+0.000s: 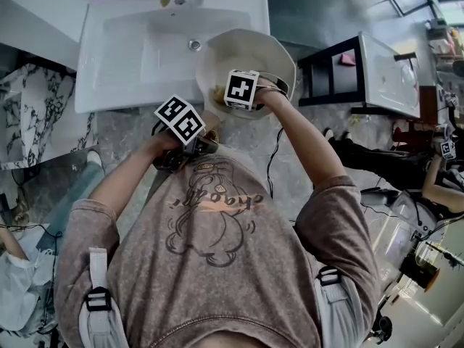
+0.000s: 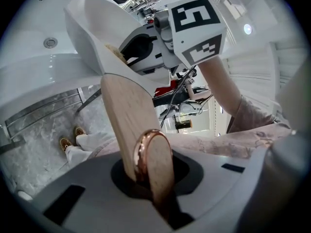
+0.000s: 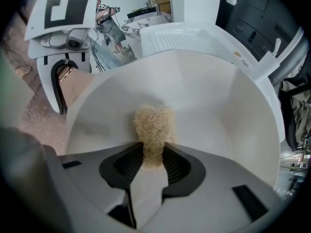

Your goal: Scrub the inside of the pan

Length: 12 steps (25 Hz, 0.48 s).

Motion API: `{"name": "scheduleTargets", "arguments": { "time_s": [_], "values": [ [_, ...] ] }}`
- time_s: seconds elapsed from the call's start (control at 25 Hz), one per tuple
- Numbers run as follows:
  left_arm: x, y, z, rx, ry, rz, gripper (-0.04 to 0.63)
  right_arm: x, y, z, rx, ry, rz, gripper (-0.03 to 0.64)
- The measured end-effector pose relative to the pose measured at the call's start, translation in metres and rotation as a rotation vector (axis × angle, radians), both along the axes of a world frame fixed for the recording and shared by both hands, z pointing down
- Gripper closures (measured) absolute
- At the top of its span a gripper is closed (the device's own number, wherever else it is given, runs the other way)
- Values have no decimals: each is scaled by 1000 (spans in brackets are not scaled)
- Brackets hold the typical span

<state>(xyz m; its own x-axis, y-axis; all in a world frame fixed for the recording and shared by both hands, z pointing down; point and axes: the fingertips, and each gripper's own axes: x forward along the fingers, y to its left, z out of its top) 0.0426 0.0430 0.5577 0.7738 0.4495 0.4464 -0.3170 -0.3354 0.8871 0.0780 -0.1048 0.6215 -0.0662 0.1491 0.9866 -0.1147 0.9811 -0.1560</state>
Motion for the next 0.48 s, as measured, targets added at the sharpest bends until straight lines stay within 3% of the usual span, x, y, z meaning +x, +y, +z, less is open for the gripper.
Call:
{"name": "scheduleTargets", "arguments": {
  "time_s": [0.48],
  "values": [
    [5,-4,-2,-8,5,-20,555,-22,-39,6,107,-47,96,477]
  ]
}}
